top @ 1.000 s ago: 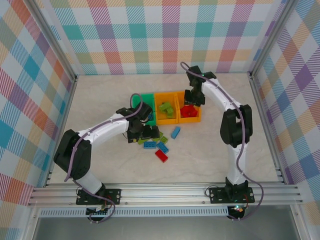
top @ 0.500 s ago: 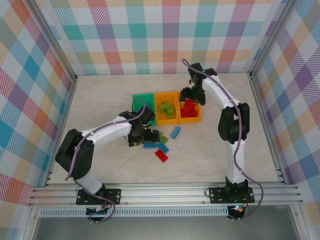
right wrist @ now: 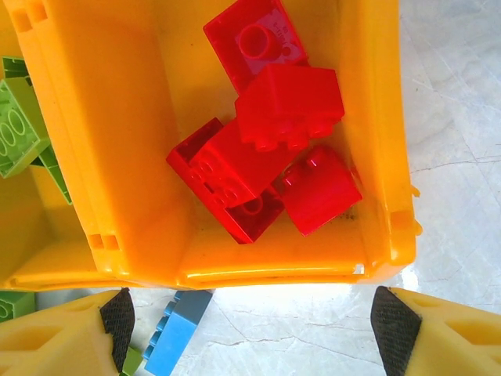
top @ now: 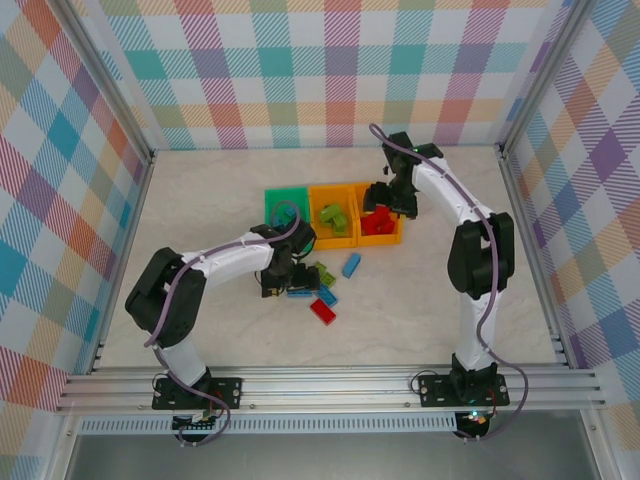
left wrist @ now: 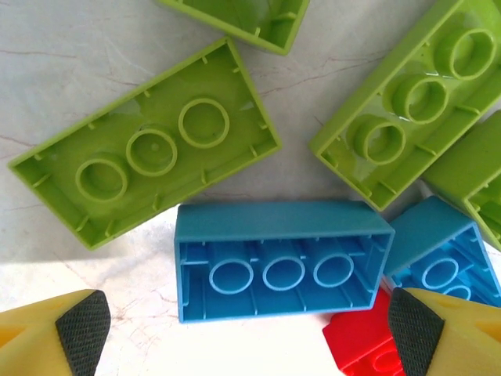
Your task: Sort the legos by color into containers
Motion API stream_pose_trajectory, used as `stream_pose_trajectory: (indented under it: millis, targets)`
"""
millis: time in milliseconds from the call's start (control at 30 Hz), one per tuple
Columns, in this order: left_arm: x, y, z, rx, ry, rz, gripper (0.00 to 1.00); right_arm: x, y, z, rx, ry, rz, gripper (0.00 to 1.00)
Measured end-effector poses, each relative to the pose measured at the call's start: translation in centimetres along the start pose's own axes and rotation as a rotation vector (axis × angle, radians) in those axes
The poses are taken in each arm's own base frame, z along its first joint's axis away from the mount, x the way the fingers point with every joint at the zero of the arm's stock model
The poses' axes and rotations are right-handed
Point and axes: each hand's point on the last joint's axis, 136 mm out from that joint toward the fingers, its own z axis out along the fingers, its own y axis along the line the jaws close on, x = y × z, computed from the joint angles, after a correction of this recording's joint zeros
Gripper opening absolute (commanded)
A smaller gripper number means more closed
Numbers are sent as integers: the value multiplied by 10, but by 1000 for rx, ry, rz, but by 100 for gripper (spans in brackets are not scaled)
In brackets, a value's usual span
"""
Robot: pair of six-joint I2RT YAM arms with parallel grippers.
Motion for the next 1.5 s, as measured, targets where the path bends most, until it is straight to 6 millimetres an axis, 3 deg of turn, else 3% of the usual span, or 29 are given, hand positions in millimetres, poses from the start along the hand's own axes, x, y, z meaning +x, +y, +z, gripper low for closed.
stream_pose_trajectory:
  millis: [533,1000,1500]
  targets:
    - [-9,-5,7,-6,-8,-12,85,11,-4,-3,-1,-3,3,82]
    - [-16,-6,-4,4,-65,-11,86,11,-5,-2,0,-1,3,82]
    - [-14,-4,2,-6,-52,-4,82,12,-5,-2,2,2,4,84]
